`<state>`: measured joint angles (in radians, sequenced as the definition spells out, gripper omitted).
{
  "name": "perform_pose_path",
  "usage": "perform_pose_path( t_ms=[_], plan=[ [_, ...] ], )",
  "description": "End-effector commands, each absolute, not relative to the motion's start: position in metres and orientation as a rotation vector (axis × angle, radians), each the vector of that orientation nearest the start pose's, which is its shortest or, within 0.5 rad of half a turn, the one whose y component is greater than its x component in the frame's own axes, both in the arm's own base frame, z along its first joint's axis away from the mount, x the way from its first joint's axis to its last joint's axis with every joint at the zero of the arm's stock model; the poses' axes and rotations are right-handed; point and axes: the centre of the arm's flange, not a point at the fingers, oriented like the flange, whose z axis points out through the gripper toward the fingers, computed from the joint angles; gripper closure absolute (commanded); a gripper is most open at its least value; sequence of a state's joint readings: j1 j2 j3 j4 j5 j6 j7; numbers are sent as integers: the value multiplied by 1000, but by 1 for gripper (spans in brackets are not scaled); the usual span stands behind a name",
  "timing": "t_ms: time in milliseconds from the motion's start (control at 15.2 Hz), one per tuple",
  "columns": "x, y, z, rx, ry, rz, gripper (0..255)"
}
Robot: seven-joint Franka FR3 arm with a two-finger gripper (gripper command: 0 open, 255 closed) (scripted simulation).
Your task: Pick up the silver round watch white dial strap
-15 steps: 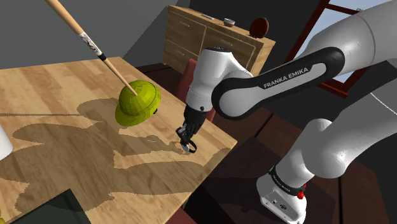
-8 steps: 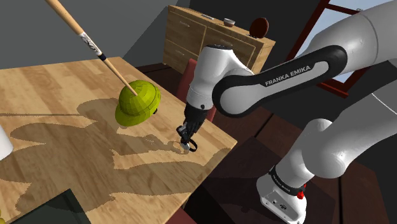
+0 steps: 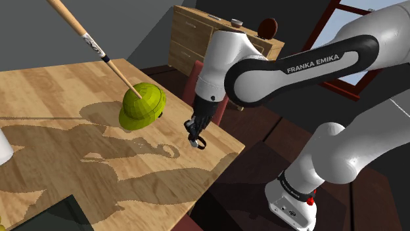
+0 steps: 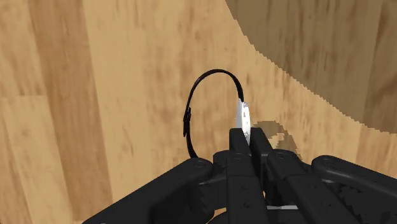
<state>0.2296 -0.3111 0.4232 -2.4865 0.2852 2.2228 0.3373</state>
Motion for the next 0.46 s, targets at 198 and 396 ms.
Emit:
perform_pose_path(
  t_ms=[198, 396],
  plan=[
    [343, 275, 421, -3030, -195, 31, 255],
    [343, 275, 427, -3030, -195, 31, 255]
  ],
)
